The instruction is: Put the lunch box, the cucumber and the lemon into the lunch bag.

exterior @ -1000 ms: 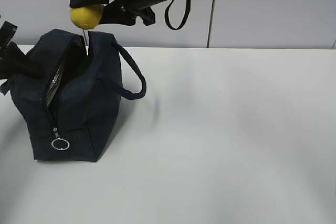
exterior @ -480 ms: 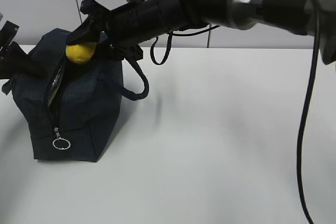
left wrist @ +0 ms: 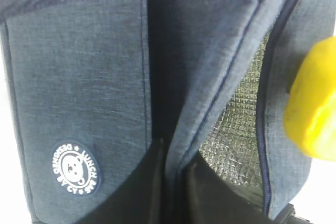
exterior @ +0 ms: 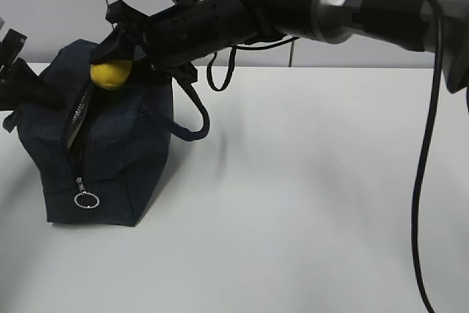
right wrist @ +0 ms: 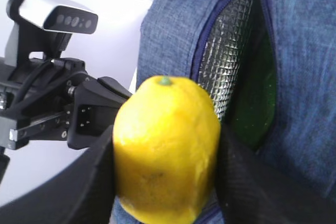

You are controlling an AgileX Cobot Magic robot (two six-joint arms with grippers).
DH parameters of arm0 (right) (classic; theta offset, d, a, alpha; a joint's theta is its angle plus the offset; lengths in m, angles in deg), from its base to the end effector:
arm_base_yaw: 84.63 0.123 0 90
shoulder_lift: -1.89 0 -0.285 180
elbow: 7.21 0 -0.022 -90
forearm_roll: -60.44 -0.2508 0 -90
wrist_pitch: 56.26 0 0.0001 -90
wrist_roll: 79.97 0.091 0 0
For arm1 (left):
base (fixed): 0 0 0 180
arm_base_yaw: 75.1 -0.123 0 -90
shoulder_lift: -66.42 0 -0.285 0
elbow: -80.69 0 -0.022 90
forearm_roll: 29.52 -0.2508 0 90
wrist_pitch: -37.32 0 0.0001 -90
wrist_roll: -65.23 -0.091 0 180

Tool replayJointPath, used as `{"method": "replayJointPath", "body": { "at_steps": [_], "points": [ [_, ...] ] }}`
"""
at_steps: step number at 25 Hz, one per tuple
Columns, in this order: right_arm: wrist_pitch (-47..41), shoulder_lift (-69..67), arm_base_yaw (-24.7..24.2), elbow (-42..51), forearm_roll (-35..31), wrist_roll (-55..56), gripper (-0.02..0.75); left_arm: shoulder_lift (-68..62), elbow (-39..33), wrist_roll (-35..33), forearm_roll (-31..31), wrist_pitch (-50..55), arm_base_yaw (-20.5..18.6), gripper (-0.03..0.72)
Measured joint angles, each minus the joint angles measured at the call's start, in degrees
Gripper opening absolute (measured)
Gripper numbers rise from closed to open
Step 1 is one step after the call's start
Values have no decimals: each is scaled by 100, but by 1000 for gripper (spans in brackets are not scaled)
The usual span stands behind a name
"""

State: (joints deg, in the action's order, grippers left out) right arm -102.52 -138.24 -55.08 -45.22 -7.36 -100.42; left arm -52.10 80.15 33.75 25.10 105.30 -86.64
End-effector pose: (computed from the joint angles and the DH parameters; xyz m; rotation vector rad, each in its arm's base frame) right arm 0.4265 0.3118 0.2370 -0.2837 2.3491 1.4338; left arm 0.3782 0.0070 0.2116 -0.1219 2.6817 -1.1969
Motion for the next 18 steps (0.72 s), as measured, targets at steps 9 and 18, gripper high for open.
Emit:
{"method": "replayJointPath", "body": {
  "at_steps": [9, 18],
  "points": [
    [-55, 0, 0, 0, 145, 0, 563, 0, 0, 0, 0, 0, 0, 29],
    [-222, 0, -38, 0, -526, -63, 573, 0, 0, 0, 0, 0, 0, 29]
  ]
}}
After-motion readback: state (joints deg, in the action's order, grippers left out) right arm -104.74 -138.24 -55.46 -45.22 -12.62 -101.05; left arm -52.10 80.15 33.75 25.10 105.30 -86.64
